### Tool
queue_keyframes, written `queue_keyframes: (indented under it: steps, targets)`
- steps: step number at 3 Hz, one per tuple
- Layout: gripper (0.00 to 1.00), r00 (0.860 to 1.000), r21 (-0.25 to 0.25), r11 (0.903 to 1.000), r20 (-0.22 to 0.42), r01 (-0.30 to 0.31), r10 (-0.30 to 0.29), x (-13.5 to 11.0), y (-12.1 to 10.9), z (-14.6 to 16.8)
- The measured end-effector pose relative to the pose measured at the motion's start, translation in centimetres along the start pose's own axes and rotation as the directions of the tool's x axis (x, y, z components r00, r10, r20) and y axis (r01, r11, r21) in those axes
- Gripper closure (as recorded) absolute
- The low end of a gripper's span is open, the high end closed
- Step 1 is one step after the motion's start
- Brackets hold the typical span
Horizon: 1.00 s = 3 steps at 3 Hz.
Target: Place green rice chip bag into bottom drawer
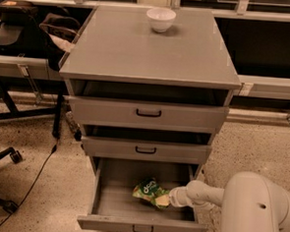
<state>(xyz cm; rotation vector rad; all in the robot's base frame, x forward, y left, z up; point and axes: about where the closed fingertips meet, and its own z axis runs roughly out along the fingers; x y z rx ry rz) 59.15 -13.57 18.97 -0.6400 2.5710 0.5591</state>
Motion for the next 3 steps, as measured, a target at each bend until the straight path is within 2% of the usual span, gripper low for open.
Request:
queue_keyframes:
  steps: [1,2,3]
  targets:
    - [0.15,1.000,0.000,1.0000,0.000,0.000,0.000,0.00,0.01,0.00]
    - [0.00,1.000,0.000,1.0000,0.000,0.000,0.000,0.01,0.01,0.01]
    - [0.00,1.000,0.000,1.0000,0.000,0.000,0.000,0.01,0.01,0.01]
